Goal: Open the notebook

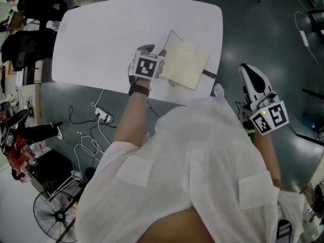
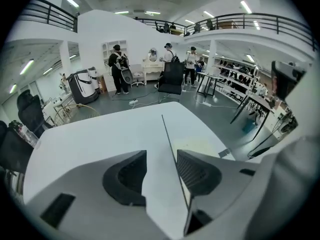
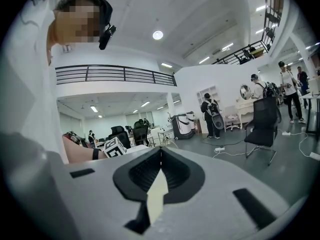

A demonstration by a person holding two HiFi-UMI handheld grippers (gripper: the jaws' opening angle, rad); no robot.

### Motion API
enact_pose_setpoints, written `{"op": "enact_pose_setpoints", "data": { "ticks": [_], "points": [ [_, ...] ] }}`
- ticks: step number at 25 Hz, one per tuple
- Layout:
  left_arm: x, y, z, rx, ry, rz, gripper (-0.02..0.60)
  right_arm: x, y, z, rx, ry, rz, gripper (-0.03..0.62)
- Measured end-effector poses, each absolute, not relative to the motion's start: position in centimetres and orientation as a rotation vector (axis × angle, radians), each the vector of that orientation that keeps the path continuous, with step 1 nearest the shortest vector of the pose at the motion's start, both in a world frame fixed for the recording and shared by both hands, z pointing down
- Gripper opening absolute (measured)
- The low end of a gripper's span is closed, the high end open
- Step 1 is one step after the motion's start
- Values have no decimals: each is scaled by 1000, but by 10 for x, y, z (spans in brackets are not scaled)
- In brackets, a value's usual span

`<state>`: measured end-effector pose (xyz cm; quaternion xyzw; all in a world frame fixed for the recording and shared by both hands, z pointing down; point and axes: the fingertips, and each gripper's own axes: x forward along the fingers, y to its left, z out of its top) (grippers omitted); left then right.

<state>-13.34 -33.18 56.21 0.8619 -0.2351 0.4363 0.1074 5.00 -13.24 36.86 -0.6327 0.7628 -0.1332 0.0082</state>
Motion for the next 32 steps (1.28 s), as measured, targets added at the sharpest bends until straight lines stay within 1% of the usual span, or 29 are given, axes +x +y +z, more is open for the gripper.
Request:
{"op": "enact_pose_setpoints", "data": {
  "ticks": [6,16,32],
  "points": [
    [-151,-356,572,2525,-728,1338,186,43,-139,369,-2003,2358,-408,5],
    [-160,-380,570,2534,-742,1336,186,40,-155,364,-2021,2350,-389,5],
    [-160,-373,563,2534,-725,1286,186,39,-162,361,-2012,2364,-373,5]
  ]
}}
